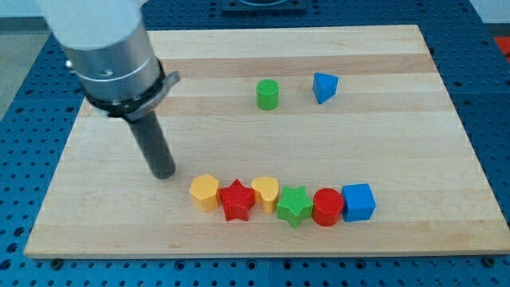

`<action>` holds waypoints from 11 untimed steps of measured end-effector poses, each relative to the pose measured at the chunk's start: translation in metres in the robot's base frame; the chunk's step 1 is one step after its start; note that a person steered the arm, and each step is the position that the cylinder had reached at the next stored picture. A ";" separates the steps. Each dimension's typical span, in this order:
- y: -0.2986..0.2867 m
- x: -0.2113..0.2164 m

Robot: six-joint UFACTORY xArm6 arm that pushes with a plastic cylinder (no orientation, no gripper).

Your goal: Nudge yellow hexagon down a bit

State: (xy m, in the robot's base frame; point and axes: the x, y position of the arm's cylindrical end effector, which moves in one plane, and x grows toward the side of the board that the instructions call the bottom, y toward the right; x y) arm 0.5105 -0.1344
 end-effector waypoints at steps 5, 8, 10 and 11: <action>0.020 0.015; 0.021 0.006; 0.043 -0.002; 0.043 -0.002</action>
State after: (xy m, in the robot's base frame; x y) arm 0.5087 -0.0919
